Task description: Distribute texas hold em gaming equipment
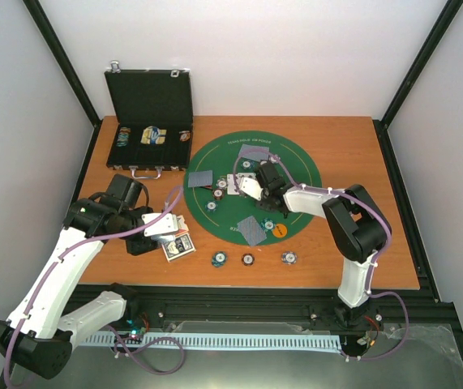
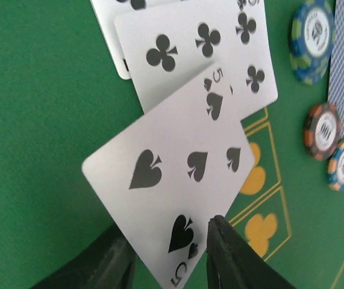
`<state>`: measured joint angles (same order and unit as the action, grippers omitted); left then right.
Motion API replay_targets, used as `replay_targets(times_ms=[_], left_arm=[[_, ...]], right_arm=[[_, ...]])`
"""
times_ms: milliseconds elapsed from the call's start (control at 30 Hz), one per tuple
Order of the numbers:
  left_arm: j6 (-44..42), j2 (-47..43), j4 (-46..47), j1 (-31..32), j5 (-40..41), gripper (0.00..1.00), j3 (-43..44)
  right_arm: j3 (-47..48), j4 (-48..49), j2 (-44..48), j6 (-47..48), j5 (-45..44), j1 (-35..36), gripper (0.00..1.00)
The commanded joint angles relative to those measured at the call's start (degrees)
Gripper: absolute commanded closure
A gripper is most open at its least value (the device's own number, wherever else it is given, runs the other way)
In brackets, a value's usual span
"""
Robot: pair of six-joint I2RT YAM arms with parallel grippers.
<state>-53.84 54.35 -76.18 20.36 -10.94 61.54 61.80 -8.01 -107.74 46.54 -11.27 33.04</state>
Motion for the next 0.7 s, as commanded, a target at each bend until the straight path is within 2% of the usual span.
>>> replay_targets(times_ms=[0,133,200,233,333,667], left_arm=[[-0.9,-0.7,-0.1,-0.1,-0.8,0.84,1.0],[-1.2,-1.1,-0.4,-0.1,-0.5,0.84,1.0],[-1.3,-1.1,-0.4,-0.1,-0.6,0.84,1.1],[-1.3,-1.0,-0.4,-0.1,-0.6,0.84,1.2],[-1.3,-0.9,-0.4,-0.1,-0.7,0.84,1.3],[-1.2,-1.2,-0.4,-0.1,-0.8,0.84,1.2]], right_arm=[[2.1,-4.3,-1.2,-3.5,1.2,-0.5,0.63],[3.9,-8.2,-1.6,-6.3,4.4,-0.8,0.62],[5.1,-10.2,-1.3,-7.9,6.4,-1.2,0.46],[6.2,-11.7,-1.2,-8.8,7.4,-1.5,0.42],[7.8,-14.4,-0.8,-11.4,8.9,-2.1,0.41],[5.9,-12.8,0.2,-14.4,11.0,-1.9,0.43]])
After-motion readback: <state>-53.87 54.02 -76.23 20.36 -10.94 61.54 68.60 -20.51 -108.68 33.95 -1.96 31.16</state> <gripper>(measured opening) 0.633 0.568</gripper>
